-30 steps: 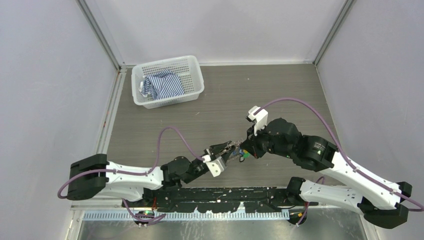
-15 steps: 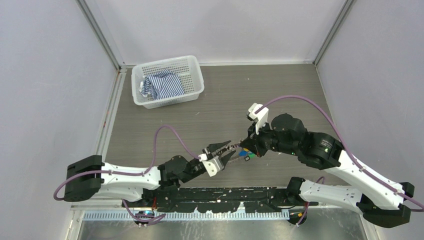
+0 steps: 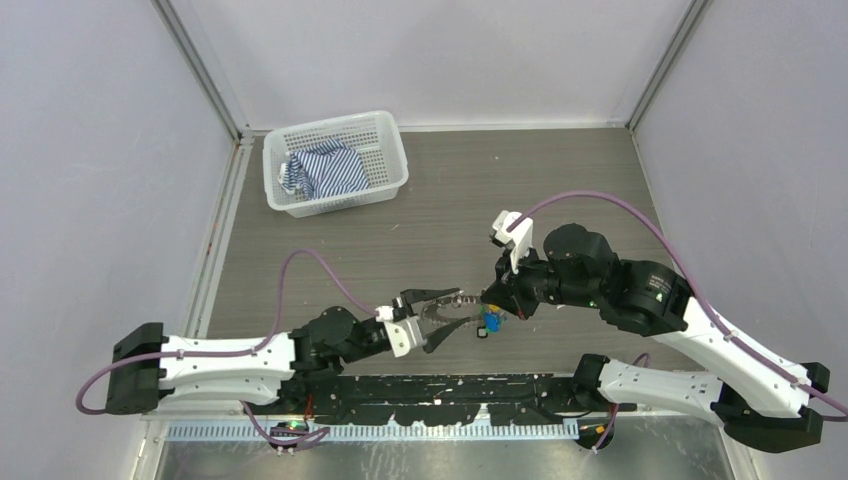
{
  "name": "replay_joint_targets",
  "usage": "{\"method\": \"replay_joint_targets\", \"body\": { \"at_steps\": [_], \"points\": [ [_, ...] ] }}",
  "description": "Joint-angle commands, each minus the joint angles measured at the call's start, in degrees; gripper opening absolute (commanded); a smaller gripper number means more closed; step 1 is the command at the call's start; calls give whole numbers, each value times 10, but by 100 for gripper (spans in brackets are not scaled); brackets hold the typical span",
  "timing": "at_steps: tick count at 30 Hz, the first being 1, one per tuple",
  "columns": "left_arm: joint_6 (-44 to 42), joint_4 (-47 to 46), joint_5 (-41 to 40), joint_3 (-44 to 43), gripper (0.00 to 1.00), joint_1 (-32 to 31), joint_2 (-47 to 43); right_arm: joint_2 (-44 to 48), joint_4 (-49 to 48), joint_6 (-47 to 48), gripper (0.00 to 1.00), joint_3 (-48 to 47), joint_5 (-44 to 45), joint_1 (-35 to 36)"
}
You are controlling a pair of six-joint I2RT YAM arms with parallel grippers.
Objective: Remove the keys from the keyring
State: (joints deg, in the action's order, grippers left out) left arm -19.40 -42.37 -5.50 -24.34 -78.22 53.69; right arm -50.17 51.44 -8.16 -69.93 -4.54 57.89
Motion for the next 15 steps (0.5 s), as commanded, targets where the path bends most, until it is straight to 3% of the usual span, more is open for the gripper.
{"method": "replay_joint_targets", "body": {
  "at_steps": [1, 7, 15],
  "points": [
    [22, 107, 86, -58, 53, 2, -47, 10, -23, 17, 1, -33, -25, -2],
    [17, 174, 112, -108, 59, 14, -40, 15, -27, 34, 1, -29, -52, -2],
    [141, 160, 302, -142, 60, 162, 9, 30, -24, 51, 1, -28, -63, -2]
  ]
}}
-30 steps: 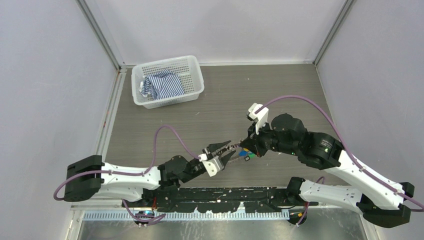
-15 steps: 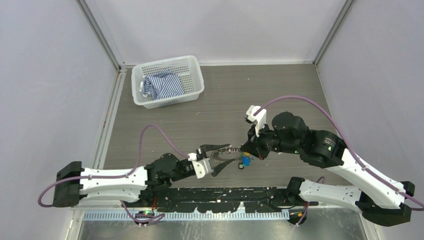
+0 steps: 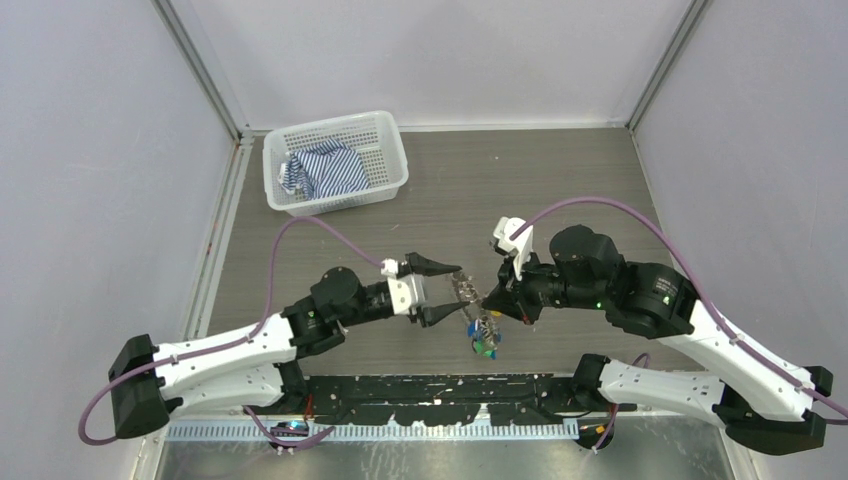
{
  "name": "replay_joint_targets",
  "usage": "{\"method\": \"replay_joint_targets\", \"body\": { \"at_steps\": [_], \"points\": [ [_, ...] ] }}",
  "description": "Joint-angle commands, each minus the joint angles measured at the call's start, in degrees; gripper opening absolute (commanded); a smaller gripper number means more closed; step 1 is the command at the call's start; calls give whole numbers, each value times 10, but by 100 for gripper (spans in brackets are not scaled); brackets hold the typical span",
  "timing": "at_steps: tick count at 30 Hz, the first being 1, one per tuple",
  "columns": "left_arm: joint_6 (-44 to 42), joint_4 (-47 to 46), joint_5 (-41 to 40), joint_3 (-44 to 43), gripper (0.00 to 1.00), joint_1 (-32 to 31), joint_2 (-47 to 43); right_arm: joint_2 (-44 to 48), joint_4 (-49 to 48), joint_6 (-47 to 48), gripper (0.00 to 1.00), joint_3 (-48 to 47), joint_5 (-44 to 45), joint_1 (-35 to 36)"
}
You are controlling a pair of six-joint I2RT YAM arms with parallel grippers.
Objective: Remove the keys from the keyring
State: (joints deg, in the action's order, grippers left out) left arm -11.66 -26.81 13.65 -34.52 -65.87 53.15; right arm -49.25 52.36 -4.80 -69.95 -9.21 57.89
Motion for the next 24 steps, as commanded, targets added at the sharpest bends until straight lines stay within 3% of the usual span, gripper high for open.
{"method": "replay_joint_targets", "body": {
  "at_steps": [1, 12, 19, 24],
  "points": [
    [63, 11, 117, -48, 60, 42, 24, 22, -34, 18, 1, -28, -17, -2],
    [71, -13, 129, -34, 49, 44, 16, 27, -27, 28, 1, -27, -6, -2],
    [-71, 59, 51, -62, 60, 44, 15, 24, -18, 45, 1, -31, -38, -2],
    [-159, 120, 148, -109, 61, 46, 54, 47, -1, 64, 1, -41, -63, -2]
  ]
}}
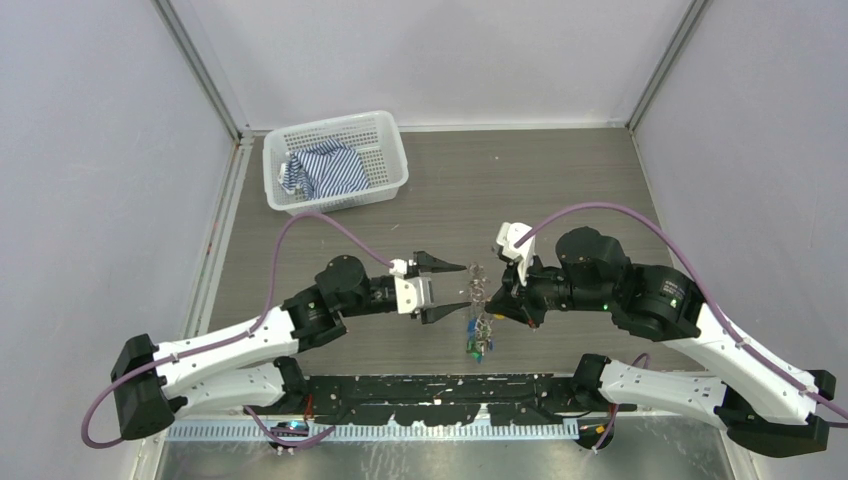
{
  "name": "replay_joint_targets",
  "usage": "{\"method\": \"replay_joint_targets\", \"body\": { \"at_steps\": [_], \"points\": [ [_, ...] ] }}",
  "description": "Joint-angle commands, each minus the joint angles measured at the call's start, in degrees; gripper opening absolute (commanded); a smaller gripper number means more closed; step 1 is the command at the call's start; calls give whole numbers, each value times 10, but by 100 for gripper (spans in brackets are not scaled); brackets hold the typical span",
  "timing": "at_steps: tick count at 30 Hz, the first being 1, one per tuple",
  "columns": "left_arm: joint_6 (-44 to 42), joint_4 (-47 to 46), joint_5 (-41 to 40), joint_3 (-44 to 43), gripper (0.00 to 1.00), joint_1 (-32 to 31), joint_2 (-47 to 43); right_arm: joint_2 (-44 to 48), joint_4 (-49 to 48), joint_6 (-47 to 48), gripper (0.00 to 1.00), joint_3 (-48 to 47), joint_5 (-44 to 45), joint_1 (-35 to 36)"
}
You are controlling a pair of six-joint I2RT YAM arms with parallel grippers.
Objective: Remove the keys from the keyring
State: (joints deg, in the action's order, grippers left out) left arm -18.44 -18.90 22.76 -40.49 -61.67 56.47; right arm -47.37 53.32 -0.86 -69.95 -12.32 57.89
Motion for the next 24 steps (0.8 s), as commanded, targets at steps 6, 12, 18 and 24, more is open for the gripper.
{"method": "replay_joint_targets", "body": {
  "at_steps": [6, 12, 18, 24],
  "points": [
    [-123, 149, 191, -140, 62, 8, 78, 31, 18, 51, 1, -61, -42, -1],
    [-94, 169, 297, -171, 62, 9, 112, 37, 26, 72, 1, -67, -59, -1],
    [-73, 155, 323, -178, 63, 9, 162, 35, 27, 82, 1, -74, -73, -1],
    [-36, 90, 332, -176, 64, 9, 182, 31, 29, 83, 1, -74, -80, -1]
  ]
}}
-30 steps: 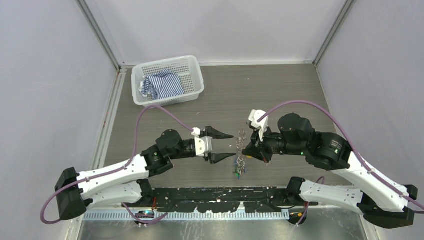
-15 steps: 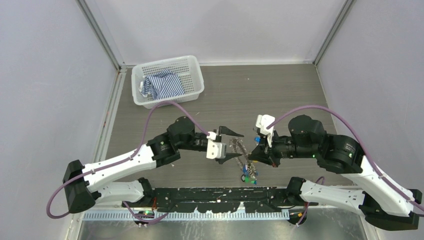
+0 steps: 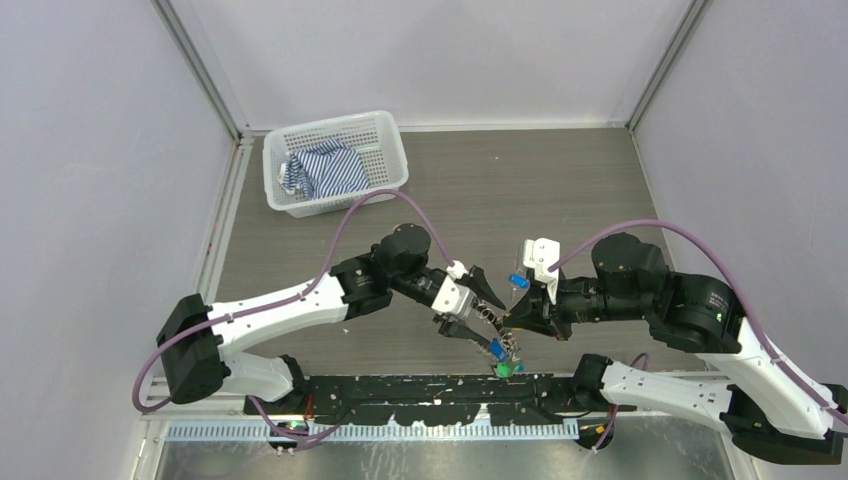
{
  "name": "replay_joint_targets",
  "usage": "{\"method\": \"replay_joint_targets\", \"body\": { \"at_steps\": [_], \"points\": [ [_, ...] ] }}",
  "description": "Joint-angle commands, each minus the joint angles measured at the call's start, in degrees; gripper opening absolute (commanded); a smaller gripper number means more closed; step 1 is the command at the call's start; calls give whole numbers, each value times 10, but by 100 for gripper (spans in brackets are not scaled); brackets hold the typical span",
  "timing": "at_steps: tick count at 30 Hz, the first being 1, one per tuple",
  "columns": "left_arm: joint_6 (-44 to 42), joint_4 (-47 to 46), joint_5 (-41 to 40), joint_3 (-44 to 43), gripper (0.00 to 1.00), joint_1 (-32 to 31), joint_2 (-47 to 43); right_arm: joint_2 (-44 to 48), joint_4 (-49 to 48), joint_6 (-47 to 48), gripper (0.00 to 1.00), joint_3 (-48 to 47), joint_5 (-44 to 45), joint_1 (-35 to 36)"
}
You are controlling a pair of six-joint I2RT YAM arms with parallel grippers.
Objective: Remove the keys from the keyring
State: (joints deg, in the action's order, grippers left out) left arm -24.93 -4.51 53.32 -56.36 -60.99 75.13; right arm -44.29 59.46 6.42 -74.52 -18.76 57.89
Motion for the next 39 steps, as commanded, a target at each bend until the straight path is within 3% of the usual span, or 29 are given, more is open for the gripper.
{"method": "replay_joint_targets", "body": {
  "at_steps": [1, 15, 23, 29, 39],
  "points": [
    [36, -63, 25, -15, 63, 3, -4, 0, -32, 11, 1, -27, -15, -1],
    [168, -271, 45, 42, 63, 3, 6, -9, -25, 21, 1, -13, -14, -1],
    [201, -300, 47, 50, 56, 3, 19, -11, -25, 25, 1, -15, -9, -1],
    [221, -334, 51, 57, 42, 3, 36, -10, -20, 30, 1, -23, -2, -1],
    [242, -373, 50, 80, 40, 3, 37, 4, -24, 40, 1, -28, 34, -1]
  ]
}}
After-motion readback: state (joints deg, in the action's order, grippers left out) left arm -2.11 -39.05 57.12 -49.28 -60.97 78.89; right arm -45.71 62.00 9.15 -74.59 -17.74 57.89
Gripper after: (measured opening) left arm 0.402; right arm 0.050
